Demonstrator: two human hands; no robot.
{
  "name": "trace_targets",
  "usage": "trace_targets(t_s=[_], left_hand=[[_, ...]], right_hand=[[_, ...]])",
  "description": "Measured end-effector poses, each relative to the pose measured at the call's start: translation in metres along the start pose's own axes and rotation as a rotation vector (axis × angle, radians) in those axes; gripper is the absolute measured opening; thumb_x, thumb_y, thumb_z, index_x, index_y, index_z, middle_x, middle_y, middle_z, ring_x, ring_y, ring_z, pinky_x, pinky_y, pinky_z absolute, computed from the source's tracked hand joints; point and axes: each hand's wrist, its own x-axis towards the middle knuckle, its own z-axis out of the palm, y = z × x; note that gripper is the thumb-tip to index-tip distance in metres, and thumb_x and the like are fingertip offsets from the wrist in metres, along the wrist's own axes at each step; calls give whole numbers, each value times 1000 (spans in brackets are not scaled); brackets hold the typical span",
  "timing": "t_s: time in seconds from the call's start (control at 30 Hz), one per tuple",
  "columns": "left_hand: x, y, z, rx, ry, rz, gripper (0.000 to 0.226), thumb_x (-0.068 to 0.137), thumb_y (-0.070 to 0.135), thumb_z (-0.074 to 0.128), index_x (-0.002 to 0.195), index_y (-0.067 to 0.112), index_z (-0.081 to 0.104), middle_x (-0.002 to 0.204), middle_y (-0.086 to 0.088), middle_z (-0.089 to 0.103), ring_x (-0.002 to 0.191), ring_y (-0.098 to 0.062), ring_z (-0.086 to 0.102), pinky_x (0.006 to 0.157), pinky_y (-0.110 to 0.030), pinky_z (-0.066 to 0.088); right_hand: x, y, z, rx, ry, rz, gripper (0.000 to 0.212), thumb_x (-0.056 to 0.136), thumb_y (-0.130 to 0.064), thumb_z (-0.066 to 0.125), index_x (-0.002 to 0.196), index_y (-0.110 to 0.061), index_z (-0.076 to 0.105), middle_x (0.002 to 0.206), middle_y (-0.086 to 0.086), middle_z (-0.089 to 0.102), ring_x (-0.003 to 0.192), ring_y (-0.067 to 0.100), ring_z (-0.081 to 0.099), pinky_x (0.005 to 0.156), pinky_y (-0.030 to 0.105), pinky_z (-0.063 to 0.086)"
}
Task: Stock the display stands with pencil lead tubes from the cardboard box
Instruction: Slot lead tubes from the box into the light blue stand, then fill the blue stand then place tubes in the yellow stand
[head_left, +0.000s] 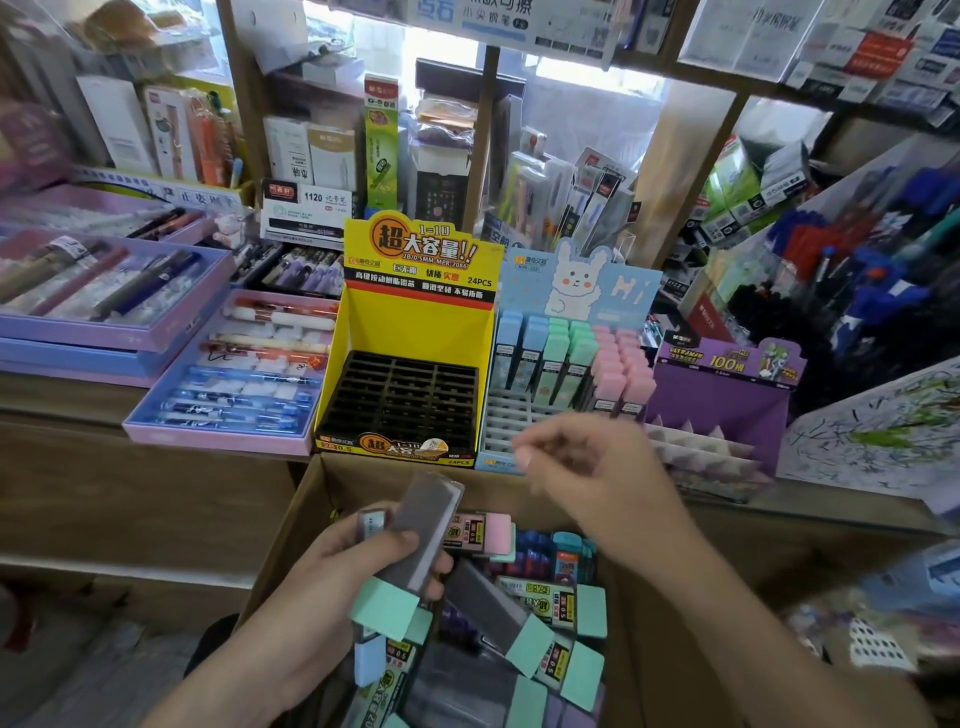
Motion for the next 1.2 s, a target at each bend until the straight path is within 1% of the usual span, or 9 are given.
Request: trace_targets(t_s=[0.17,0.4,0.5,0.57,0.7,0.83,0.87,1.03,1.2], left_hand=[[-2,-3,5,71,-10,11,27,87,13,68,112,7,75,97,-28,73,72,-30,68,64,-34,57],[0,-6,3,152,-73,-16,33,93,33,70,113,8,76,95,-22,72,72,-25,66,60,-28,52],[6,-7,0,166,-73,-15,41,94,46,66,116,13,76,92,-21,70,61,-21,56,48,-26,35],[10,-7,-3,114,-35,-18,46,88,48,65,115,13,77,89,-24,68,53,-20,46,44,-27,26],[8,-8,-10,52,-79,-6,49,80,35,79,118,5,73,87,-15,64,51,-12,44,43,-22,31],[7,-10,-12,18,2,68,40,72,7,86,110,1,74,73,-10,56,50,-12,41,42,-21,33],[7,-9,-12,19,20,82,43,72,7,86,112,0,72,68,-9,51,50,-12,38,43,-22,33],[7,-10,-9,71,67,158,38,71,11,86,105,4,72,57,-3,42,47,-12,29,42,-21,29],[9,-12,-3,153,64,177,29,69,16,85,93,4,72,56,-4,46,43,-10,29,39,-18,30]], right_hand=[[-31,23,50,458,-114,313,17,97,-18,69,114,-18,72,94,5,77,69,15,66,56,26,52],[-33,37,57,686,-153,324,15,96,-15,68,107,-8,77,91,16,71,71,16,63,56,25,49],[-33,40,49,806,-121,319,17,93,-14,70,108,-7,76,93,19,72,71,19,70,53,23,53],[-32,43,44,895,-106,314,20,91,-9,69,111,-3,74,99,27,72,80,26,76,60,26,59],[-29,48,35,1037,-189,232,26,94,-8,64,114,8,70,115,36,68,97,38,74,81,36,62],[-28,52,37,840,-153,276,19,91,-16,68,100,-3,78,117,22,73,105,33,71,83,38,61],[-29,53,38,737,-138,280,16,87,-14,73,101,-9,79,115,17,75,104,30,71,84,37,60],[-33,54,41,575,-226,279,48,79,-10,87,122,-25,71,109,11,77,103,27,74,86,32,59],[-36,46,56,490,-337,265,42,83,-20,86,122,-29,73,106,10,77,94,22,72,85,36,58]])
